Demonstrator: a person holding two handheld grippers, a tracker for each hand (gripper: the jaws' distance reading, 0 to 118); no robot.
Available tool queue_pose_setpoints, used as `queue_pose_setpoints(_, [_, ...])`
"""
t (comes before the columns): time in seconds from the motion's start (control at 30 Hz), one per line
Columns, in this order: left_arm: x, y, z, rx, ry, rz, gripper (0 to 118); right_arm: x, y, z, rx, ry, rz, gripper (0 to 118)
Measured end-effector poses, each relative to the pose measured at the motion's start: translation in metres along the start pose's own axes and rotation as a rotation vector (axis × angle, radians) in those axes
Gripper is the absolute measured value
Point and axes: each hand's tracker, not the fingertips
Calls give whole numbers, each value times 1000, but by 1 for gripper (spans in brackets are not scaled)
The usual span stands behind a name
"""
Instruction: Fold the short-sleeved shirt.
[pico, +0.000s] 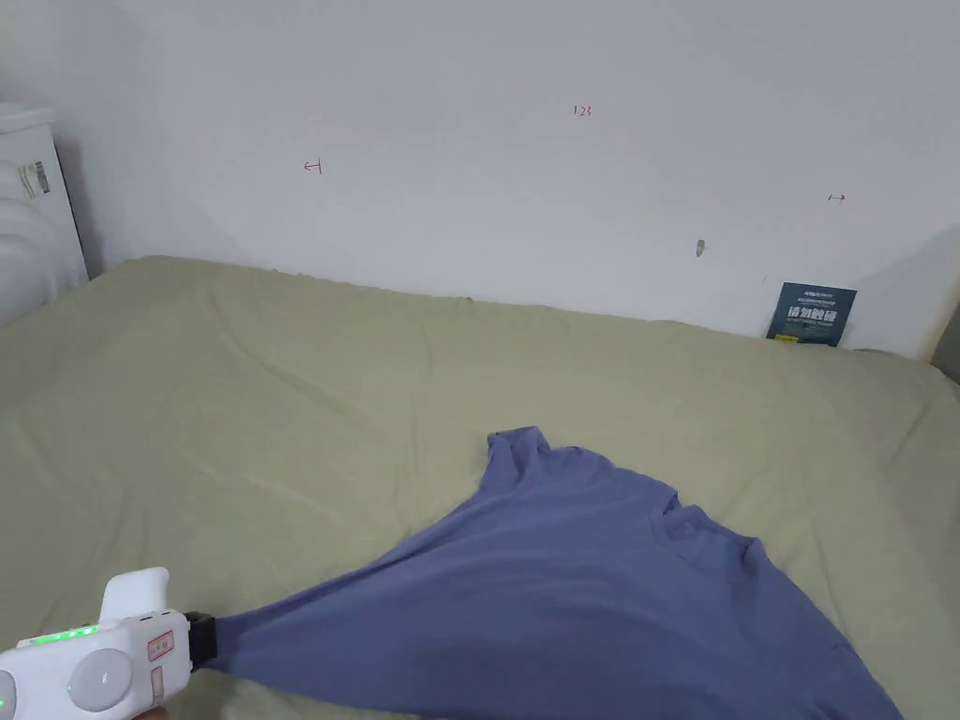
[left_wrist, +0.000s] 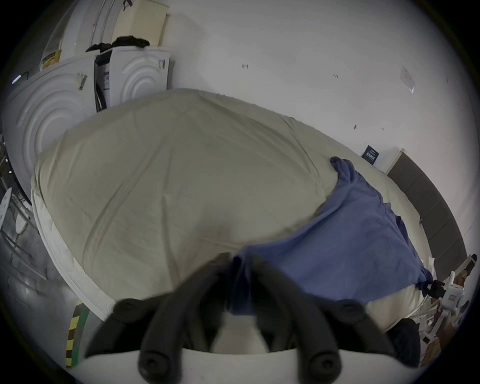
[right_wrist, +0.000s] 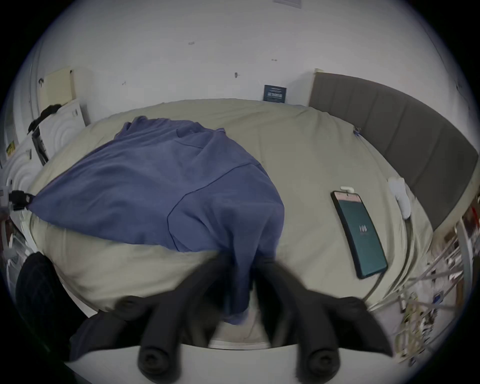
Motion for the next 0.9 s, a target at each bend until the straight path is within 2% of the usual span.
queue_pose_setpoints(0.03, [-3,2,3,33,6,-13,94,5,-1,-1,24,25,-40,92])
queue_pose_setpoints(0.07, [-6,5,6,50,16,-23,110,8,1,-1,23,54,-65,118])
queue_pose_setpoints(0.1, [-6,6,14,60,26,-44,110,8,3,1,16,74,-68,118])
queue_pose_setpoints(0.2, [-8,7,62,218,17,-81,109,-11,12,40,135,64,-28,118])
queue_pose_setpoints(0.27, [-3,4,104,319,-69,-92,109,-34,23,70,209,128,7,118])
queue_pose_setpoints(0.3, [-1,-1,129,362,-88,-115,109,-29,27,90,245,132,34,118])
queue_pose_setpoints(0.37, [-9,-9,156,401,-27,-144,108,-51,35,119,292,168,74,118])
queue_pose_setpoints(0.43, [-19,-18,177,418,32,-113,107,-66,36,143,343,223,42,117])
queue_pose_setpoints(0.47, [-26,-22,187,417,33,-86,94,-75,37,154,366,250,13,105])
queue_pose_setpoints(0.5, [-25,-26,195,400,25,-64,61,-84,38,162,386,279,-12,80])
queue_pose_setpoints(0.53, [-28,-28,195,384,49,-53,14,-91,41,165,383,290,-26,43])
queue_pose_setpoints(0.57, [-30,-29,192,361,120,-60,0,-98,44,169,373,286,-35,1])
queue_pose_setpoints(0.6, [-35,-31,188,355,138,-91,0,-105,45,170,377,318,-65,1])
queue_pose_setpoints(0.63, [-36,-30,185,325,68,-93,0,-108,48,170,379,354,-77,1])
queue_pose_setpoints(0.67, [-38,-28,177,290,68,-72,0,-113,53,169,364,380,-78,1])
queue_pose_setpoints(0.77, [-40,-21,145,241,45,-103,0,-122,62,158,361,354,-30,1])
queue_pose_setpoints(0.83, [-37,-15,119,200,46,-125,0,-125,67,150,343,362,-26,1])
queue_pose_setpoints(0.9, [-35,-7,87,127,-15,-137,0,-128,71,143,326,365,-22,1])
